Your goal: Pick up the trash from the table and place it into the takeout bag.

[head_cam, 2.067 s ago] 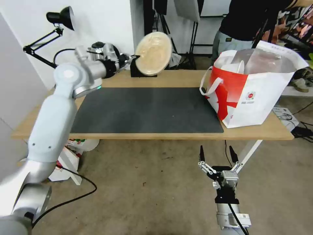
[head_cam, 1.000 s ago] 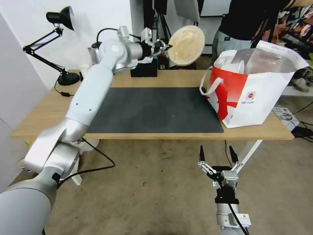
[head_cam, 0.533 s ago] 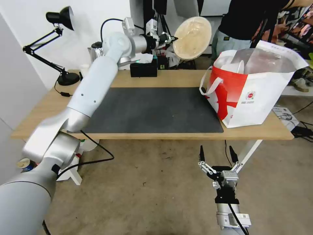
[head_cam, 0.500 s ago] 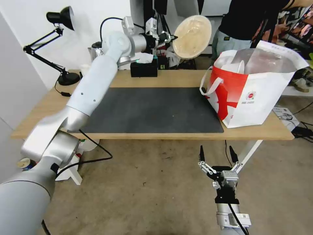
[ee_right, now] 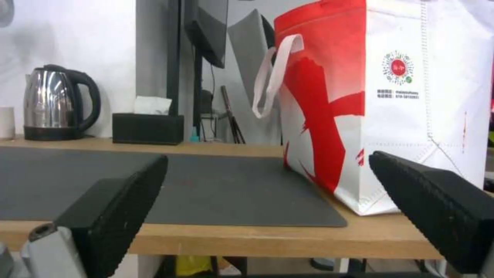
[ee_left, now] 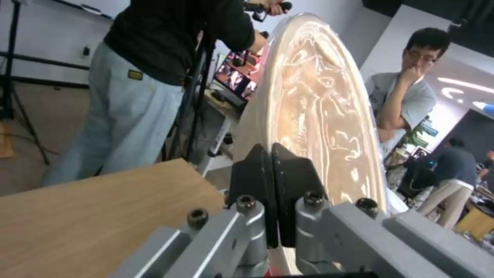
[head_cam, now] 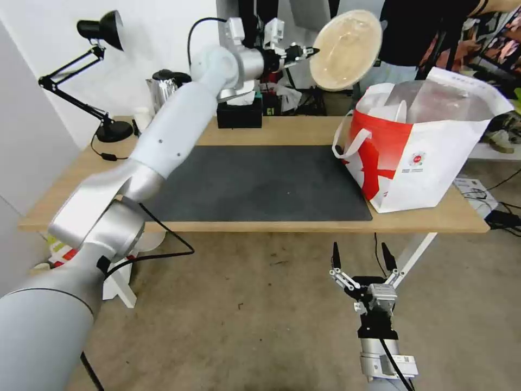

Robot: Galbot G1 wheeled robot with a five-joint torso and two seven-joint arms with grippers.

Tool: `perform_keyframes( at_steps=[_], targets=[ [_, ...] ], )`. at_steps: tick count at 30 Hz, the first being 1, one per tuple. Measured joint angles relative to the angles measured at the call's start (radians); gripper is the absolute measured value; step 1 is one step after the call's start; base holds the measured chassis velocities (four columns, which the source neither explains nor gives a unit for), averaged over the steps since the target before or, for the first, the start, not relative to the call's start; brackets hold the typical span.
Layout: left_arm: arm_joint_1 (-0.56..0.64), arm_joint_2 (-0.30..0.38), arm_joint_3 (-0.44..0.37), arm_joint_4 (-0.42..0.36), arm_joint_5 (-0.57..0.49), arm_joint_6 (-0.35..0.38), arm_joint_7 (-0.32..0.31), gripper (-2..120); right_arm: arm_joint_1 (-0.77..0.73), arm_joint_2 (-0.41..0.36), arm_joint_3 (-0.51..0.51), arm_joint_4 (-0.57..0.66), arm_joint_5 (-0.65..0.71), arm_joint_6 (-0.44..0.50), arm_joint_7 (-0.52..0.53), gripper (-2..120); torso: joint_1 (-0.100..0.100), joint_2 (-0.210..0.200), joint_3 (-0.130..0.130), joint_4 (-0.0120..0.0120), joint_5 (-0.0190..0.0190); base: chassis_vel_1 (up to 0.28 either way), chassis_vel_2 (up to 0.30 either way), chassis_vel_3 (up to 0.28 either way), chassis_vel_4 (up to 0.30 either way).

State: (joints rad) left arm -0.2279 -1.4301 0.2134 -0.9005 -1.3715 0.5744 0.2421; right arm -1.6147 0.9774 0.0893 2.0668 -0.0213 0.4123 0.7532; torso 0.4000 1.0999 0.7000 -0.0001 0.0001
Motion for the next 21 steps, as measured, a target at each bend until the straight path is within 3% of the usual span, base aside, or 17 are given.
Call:
perform_keyframes(
  at_steps=[8,21],
  targets=[
    [-0.032,-0.050,0.077,0.081,0.017,-0.068,0.088,0,0.000,0.000,0.000,0.000,0.000,0.000,0.000,100,0.000,0.000,0.000,0.0000,0.0000,0.000,0.000,0.000,0.000],
    [-0.077,-0.138,0.129,0.209,0.045,-0.104,0.098,0,0.000,0.000,0.000,0.000,0.000,0.000,0.000,100,0.000,0.000,0.000,0.0001,-0.0001,0.000,0.000,0.000,0.000]
  ],
)
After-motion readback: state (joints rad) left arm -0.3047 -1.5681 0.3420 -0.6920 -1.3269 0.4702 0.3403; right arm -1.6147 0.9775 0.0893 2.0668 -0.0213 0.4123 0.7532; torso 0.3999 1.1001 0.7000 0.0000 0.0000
